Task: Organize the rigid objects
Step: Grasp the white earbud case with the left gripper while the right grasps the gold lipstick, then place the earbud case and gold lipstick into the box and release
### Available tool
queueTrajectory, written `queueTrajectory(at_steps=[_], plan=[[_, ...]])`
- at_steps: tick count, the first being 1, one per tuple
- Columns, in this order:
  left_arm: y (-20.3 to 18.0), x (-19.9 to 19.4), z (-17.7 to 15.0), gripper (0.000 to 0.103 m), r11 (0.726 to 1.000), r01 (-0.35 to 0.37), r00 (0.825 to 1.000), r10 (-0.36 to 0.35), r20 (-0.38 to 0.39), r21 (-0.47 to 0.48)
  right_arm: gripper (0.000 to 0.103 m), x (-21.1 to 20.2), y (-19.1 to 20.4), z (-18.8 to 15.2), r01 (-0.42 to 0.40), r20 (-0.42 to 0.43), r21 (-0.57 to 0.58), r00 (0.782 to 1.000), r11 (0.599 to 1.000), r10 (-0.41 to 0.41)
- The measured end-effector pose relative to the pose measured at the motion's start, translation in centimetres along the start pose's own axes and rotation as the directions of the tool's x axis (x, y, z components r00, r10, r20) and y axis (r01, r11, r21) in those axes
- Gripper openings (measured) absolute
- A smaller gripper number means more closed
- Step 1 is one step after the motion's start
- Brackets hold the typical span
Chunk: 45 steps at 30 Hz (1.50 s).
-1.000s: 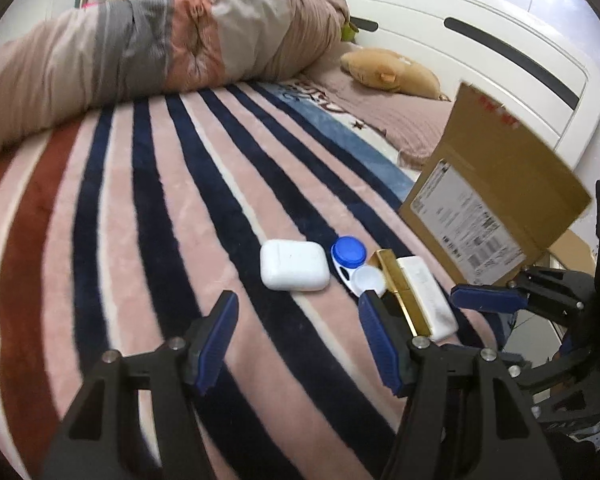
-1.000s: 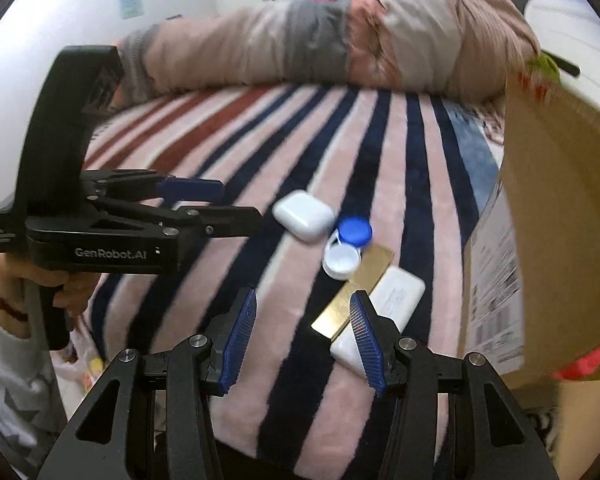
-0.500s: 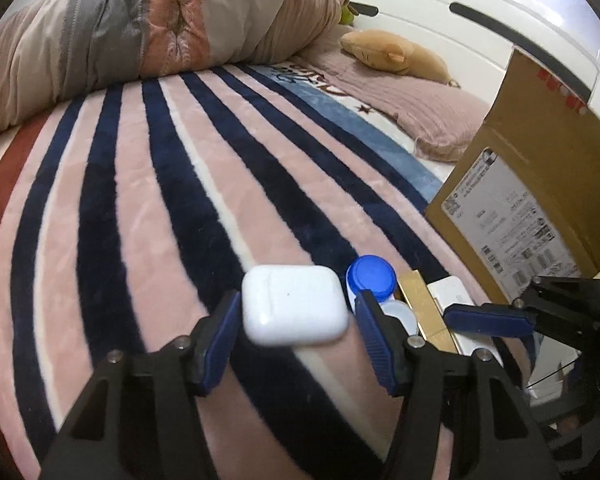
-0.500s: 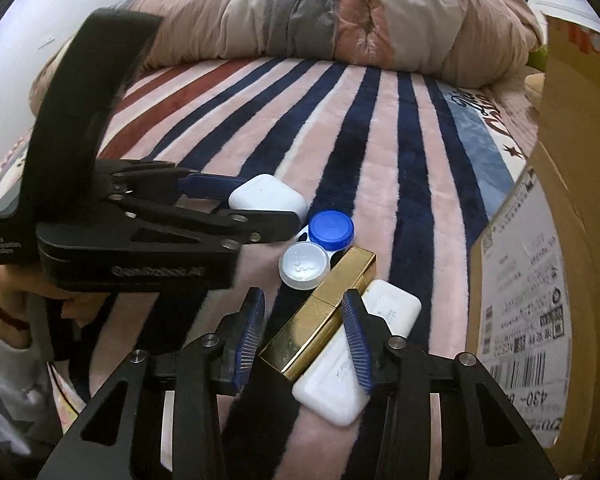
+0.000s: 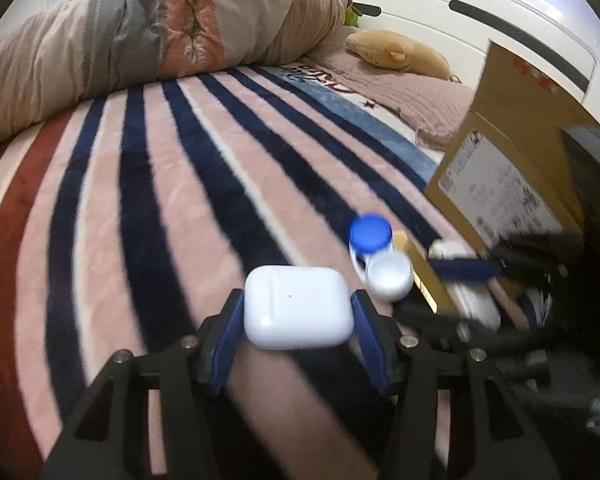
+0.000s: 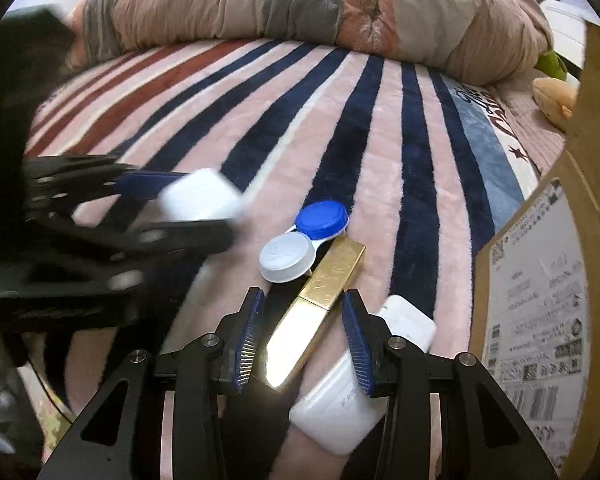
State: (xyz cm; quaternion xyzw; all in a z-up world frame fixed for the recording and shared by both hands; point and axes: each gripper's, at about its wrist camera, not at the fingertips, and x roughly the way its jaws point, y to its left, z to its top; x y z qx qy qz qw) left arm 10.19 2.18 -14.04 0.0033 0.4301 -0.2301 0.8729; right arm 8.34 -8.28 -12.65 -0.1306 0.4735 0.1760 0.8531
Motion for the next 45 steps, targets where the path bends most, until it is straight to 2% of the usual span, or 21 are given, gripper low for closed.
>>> queueTrajectory(at_steps=[1,3,5,8,14,19,23,27,32,37,41,43,45], plan=[[0.0,-0.4,-0.5,0.050,1.000,-0.009,1.000,0.009,-0.005,0.005,0.030,0.3,0.1,0.1,-0.001,-0.005,0.003,1.000,1.000,0.001],[0.0,-1.1,-1.3,0.050,1.000,-0.017,1.000,0.017,-0.009,0.005,0.018,0.4,0.0,0.2,-0.017,-0.006,0.017,1.000,1.000,0.017],[0.2,-1.2,-1.6,0.050,1.000,-0.017,1.000,0.017,-0.005,-0.004,0.014,0.2,0.5,0.1,-0.035,-0.003,0.005,0.999,0.999,0.035],[0.6,-1.1,-1.8,0.050,0.999,-0.006,1.000,0.006,0.006,-0.034,0.014,0.1,1.1,0.0,-0.018,0.002,-0.020,1.000,1.000,0.018],[0.9,0.0,-1.2,0.049,0.997,-0.009,0.999,0.012,0.031,-0.074,0.014,0.5,0.9,0.1,-0.036,-0.001,-0.021,0.999,0.999,0.036],[0.2,-0.4,-1.3,0.049,0.998,-0.047,0.998,0.049,0.033,-0.038,0.014,-0.2,0.8,0.0,-0.051,0.029,-0.030,0.998,0.998,0.051],[0.4,-2.0,-1.4,0.049,0.997,-0.068,0.997,0.069,0.043,-0.043,0.014,-1.3,1.5,0.0,-0.087,0.055,-0.043,0.994,0.995,0.089],[0.2,-5.4,-1.1,0.049,0.993,-0.105,0.990,0.109,0.085,-0.053,0.014,-3.8,2.3,0.4,-0.105,0.114,-0.072,0.987,0.992,0.112],[-1.7,-10.8,0.5,0.049,0.991,-0.131,0.977,0.135,0.164,-0.035,0.014,-9.3,2.0,1.0,-0.168,0.226,-0.081,0.957,0.982,0.182],[-6.2,-15.2,3.4,0.049,0.996,-0.082,0.967,0.073,0.243,0.029,0.014,-16.5,-0.9,0.9,-0.220,0.369,-0.074,0.900,0.973,0.231],[-11.4,-16.6,6.1,0.049,0.991,-0.065,0.958,0.030,0.284,0.113,0.014,-21.5,-5.6,-0.4,-0.188,0.475,-0.023,0.862,0.982,0.176],[-14.5,-16.1,7.8,0.049,0.985,-0.058,0.959,0.011,0.284,0.160,0.014,-22.9,-8.1,-1.3,-0.158,0.499,0.009,0.856,0.987,0.133],[-16.4,-15.7,8.7,0.049,0.979,-0.058,0.961,0.003,0.275,0.194,0.014,-23.5,-10.9,-2.0,-0.133,0.494,0.048,0.864,0.990,0.092]])
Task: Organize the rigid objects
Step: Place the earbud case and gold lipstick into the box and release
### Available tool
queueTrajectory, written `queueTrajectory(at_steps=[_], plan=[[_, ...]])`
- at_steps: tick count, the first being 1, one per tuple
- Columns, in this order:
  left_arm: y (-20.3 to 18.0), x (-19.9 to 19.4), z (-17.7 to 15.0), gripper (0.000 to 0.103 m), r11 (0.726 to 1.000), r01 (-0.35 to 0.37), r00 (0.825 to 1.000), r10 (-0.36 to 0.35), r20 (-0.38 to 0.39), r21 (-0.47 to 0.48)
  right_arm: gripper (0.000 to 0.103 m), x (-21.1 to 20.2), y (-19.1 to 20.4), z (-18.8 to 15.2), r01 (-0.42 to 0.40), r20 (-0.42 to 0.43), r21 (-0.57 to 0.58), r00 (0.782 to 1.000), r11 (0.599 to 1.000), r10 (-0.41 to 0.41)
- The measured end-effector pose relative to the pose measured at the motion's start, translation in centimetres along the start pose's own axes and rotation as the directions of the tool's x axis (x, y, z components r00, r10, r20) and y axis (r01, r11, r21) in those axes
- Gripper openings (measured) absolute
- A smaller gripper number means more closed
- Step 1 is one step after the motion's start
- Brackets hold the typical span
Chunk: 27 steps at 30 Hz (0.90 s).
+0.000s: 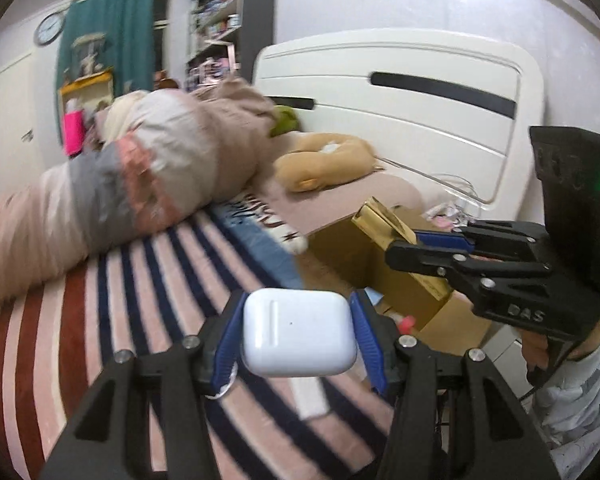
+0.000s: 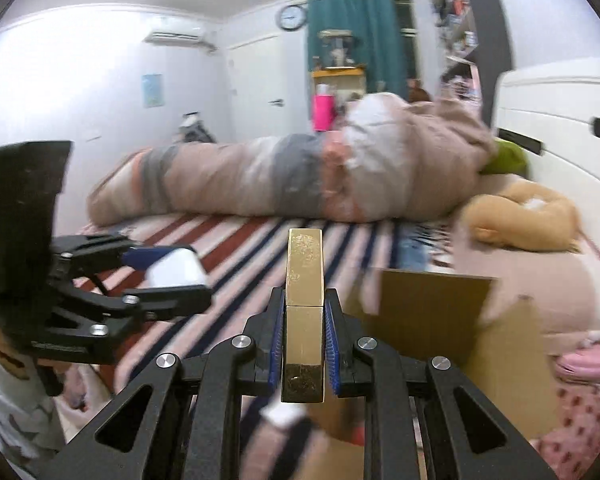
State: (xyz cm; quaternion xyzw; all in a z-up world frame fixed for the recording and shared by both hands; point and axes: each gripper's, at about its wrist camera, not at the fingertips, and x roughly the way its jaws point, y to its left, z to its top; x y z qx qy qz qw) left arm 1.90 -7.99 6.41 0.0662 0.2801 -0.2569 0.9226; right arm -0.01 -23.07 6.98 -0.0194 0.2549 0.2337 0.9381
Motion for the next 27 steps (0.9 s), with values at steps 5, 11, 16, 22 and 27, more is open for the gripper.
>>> queueTrajectory(at_steps=[5,11,16,22,27], plan=[[-3.9,3.6,2.4,0.049,0.997,0.062,0.997,-0.060,-0.055,0.047,0.014,-0.3,-5.7,-1.4,0.077,-0.063,0.049,0.995,0.996,-0.074],[-6.9,8.2,3.0,0.049,0.993,0.090,0.986,-0.077,-0.148,0.082,0.014,1.3,-9.6,-4.2,0.073,-0.138,0.110,0.989,0.991,-0.058],[-7.6,10.5,2.5,0.049,0.991,0.076,0.980,-0.055,-0.191,0.107,0.014,1.6,-10.3,-5.0,0.070,-0.138,0.113,0.989,0.991,-0.054],[-7.6,12.0,2.1,0.049,0.990,0.081,0.975,-0.054,-0.216,0.115,0.014,2.0,-10.8,-5.5,0.048,-0.141,0.119,0.990,0.992,-0.031],[-7.8,12.2,2.1,0.049,0.989,0.075,0.975,-0.047,-0.217,0.126,0.014,2.2,-10.9,-5.7,0.033,-0.142,0.124,0.990,0.992,-0.015]])
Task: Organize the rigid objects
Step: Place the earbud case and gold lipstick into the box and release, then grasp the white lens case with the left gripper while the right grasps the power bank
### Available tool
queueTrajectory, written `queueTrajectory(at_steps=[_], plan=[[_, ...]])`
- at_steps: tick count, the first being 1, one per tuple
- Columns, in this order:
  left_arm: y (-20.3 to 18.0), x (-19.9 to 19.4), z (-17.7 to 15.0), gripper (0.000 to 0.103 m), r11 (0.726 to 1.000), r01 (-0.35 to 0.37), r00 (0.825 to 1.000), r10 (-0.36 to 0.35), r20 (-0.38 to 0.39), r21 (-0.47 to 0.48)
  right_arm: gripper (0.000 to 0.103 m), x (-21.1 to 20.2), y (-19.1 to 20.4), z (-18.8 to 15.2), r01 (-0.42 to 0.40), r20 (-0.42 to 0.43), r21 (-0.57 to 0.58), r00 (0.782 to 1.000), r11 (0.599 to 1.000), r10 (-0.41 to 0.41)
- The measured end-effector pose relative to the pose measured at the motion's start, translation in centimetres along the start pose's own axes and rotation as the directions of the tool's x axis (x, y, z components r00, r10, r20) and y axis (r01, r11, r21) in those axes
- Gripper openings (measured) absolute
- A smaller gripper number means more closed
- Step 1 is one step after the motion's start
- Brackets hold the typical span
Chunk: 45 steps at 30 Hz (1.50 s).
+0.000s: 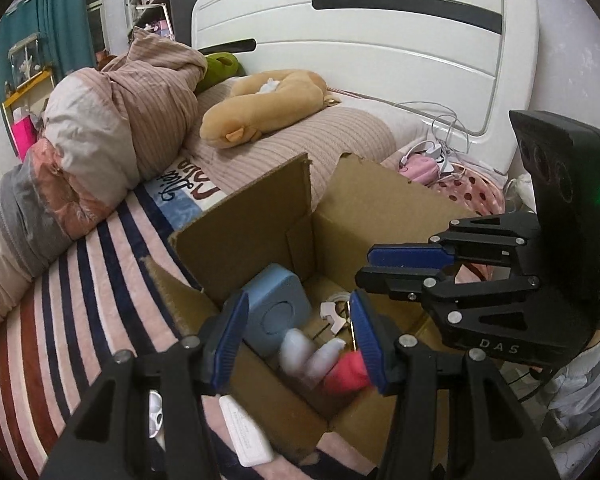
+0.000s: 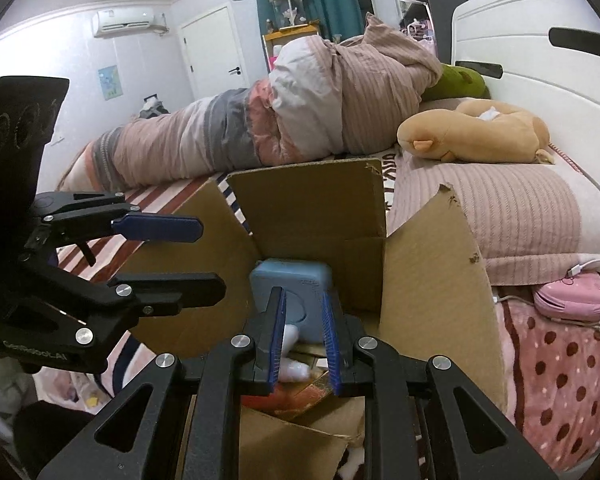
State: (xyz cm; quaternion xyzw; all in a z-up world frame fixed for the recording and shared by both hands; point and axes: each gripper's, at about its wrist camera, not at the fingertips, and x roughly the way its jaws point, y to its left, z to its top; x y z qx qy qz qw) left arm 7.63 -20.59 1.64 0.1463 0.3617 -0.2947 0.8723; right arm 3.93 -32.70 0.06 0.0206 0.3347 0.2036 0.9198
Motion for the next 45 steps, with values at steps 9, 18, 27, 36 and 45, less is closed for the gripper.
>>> queueTrajectory(at_steps=[9,18,27,36,45], plan=[[0.6,-2.7,0.0,0.059,1.000,0.015,0.999,-0.014,0.048,-0.024,0.018,0.3,0.6,0.2,0.012,-0.029,-0.013,1.000,1.000,-0.012],[3.6,-8.6,-2.3,0.068,0.993,-0.045,0.990,0.058,0.126,-0.105,0.032,-2.4,4.1,1.3,0.042,0.017,-0.061,0.999,0.997,-0.041],[9.5,-12.1,-8.6,0.069,0.970,-0.094,0.982,0.127,0.138,-0.224,0.032,-3.3,13.6,1.7,-0.068,0.039,-0.167,0.996,0.984,0.075],[15.6,-10.4,-14.7,0.069,0.955,-0.102,0.985,0.136,0.104,-0.278,0.032,3.9,21.6,-0.4,-0.138,-0.129,-0.206,0.985,0.969,0.113],[18.7,-3.0,-17.6,0.069,0.963,-0.029,0.998,0.041,0.039,-0.266,0.033,12.1,19.5,-4.7,0.096,-0.270,-0.107,0.955,0.990,-0.122]])
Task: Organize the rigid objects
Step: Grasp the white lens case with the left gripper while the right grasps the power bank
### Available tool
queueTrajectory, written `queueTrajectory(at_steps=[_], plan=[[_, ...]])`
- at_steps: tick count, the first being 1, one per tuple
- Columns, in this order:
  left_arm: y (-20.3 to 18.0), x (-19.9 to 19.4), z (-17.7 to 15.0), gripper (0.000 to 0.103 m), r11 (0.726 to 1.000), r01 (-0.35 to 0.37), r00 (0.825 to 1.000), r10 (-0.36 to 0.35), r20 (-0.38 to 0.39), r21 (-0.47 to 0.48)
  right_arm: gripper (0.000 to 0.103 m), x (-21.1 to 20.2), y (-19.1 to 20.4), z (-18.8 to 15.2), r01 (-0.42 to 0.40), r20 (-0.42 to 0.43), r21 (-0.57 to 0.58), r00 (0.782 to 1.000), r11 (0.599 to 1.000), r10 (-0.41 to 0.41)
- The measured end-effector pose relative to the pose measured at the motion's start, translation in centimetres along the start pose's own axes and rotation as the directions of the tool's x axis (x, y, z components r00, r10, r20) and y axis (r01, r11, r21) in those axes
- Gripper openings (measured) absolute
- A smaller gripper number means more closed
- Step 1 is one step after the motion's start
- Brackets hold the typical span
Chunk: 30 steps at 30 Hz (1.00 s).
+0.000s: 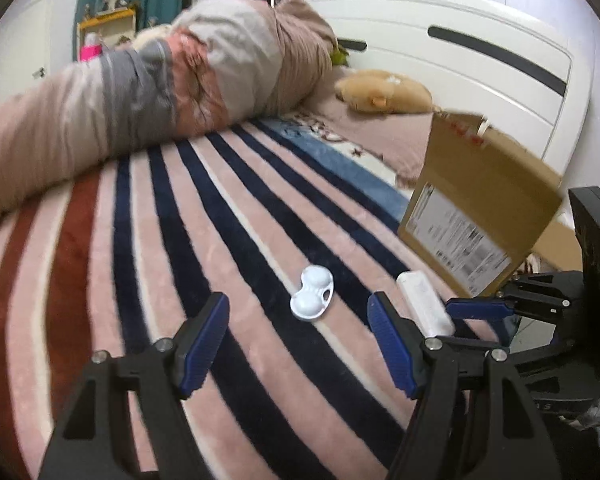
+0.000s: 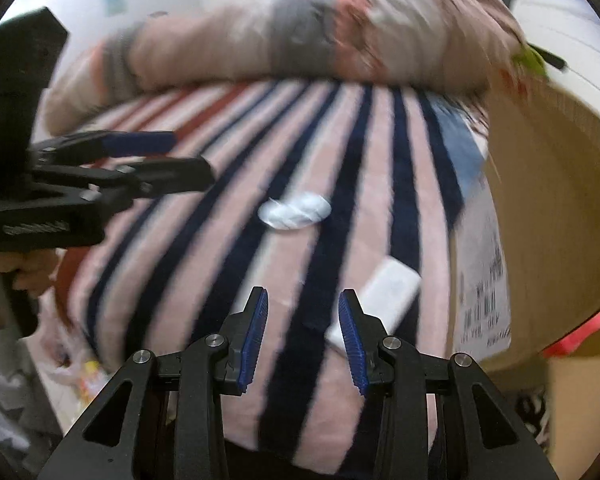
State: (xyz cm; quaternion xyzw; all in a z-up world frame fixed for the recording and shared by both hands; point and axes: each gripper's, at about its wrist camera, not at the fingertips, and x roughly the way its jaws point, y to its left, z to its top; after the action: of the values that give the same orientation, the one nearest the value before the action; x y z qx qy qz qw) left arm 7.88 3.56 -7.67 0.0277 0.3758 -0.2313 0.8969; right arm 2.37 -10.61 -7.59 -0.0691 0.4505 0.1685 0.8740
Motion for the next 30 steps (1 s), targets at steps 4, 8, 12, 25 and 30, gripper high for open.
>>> queueTrajectory(at_steps=[4,8,12,25,30], plan=[[0.4,4.0,-0.5,0.068,0.999,0.052,0.998,-0.051,-0.047,0.006,0.033,2.4,-1.1,-0.5,0.103,-0.048,0.038,0.994,0.994,-0.101],[0.4,6.9,-0.6,0.068,0.996,0.092,0.993,-0.092,-0.073,0.003,0.037,3.5,-2.1,0.1,0.165,-0.049,0.048,0.985,0.985,-0.163],[0.4,9.1,-0.5,0.058,0.991,0.129,0.986,-0.130,-0.100,-0.020,0.040,4.8,-2.0,0.4,0.190,-0.065,0.010,0.980,0.982,-0.189],[0.7,7.5,-0.8,0.030,0.996,0.084,0.994,-0.085,-0.076,-0.013,0.032,6.0,-1.8,1.2,0.057,-0.024,-0.032,0.998,0.998,-0.058],[0.7,6.5,-1.4,0.030,0.997,0.072,0.994,-0.072,-0.081,-0.005,0.032,6.0,-1.0,1.0,0.048,-0.026,-0.068,0.998,0.997,-0.050]])
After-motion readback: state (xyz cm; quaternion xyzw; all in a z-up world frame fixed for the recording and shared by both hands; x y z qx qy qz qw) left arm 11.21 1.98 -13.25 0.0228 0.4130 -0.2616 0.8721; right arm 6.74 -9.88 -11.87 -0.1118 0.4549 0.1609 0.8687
